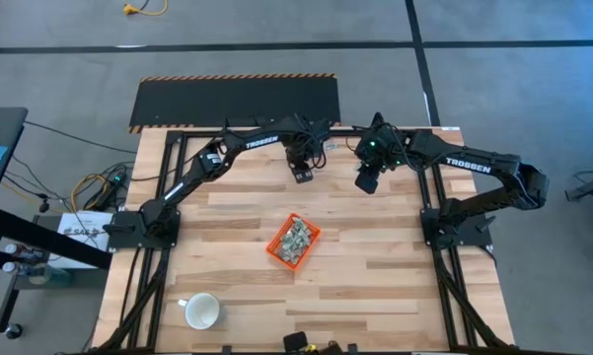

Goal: Pick and place Stevia / Truvia into bins
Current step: Put the stevia packet into the orange bin

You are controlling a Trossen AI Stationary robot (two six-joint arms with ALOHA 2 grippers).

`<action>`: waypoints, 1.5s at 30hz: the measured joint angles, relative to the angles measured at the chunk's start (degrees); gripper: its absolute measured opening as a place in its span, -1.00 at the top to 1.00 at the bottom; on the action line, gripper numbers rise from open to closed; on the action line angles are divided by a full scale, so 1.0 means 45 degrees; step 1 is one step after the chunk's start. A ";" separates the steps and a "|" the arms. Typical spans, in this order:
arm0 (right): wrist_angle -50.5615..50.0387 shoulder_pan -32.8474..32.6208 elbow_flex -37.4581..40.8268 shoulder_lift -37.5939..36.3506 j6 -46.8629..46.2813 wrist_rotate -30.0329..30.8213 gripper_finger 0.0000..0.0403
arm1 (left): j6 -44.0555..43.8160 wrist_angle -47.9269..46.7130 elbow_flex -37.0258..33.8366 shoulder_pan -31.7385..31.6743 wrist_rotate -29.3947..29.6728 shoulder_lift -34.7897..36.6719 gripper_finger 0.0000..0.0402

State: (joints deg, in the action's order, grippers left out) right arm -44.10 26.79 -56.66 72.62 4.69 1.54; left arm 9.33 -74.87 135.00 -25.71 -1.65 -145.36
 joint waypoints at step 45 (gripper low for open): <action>-0.0189 0.0814 0.0000 0.0000 0.1273 0.0005 0.39 | 1.3157 0.1164 0.0000 0.0822 0.0869 0.0000 0.16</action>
State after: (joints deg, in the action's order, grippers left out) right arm -44.95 30.45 -56.66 72.62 10.42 1.56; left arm 68.53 -69.63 135.00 -22.02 2.26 -145.36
